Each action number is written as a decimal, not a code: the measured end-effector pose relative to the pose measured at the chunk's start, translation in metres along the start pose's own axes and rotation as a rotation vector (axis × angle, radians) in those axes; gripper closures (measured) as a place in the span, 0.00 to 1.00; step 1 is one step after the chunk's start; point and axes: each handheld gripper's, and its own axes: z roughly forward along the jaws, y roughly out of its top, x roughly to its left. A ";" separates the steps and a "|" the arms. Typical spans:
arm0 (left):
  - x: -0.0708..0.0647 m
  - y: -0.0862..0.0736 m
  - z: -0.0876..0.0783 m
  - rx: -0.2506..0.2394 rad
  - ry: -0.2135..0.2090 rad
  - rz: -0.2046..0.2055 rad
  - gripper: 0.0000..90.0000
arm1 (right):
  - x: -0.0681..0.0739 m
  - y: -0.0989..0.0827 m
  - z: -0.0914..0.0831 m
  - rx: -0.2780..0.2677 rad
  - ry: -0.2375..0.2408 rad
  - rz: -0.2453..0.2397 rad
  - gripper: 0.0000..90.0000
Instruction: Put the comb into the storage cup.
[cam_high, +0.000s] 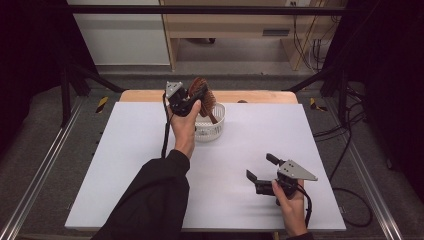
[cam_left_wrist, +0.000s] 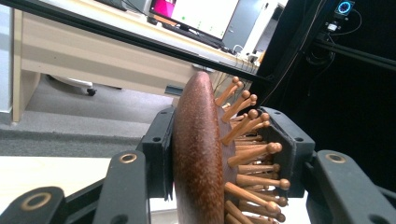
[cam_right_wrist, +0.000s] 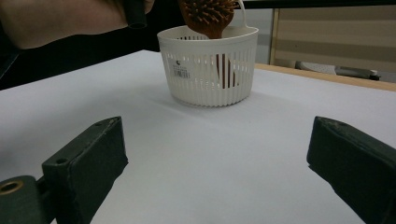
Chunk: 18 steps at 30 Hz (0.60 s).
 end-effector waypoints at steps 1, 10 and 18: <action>0.000 0.000 -0.001 0.003 0.001 0.001 0.55 | 0.000 0.000 0.000 -0.001 0.001 0.000 0.06; 0.006 0.000 -0.009 0.016 0.004 -0.007 0.54 | 0.000 0.000 0.001 0.002 0.001 -0.002 0.06; 0.013 -0.002 -0.015 0.019 -0.004 -0.006 0.54 | 0.001 0.000 0.001 0.003 0.001 -0.003 0.06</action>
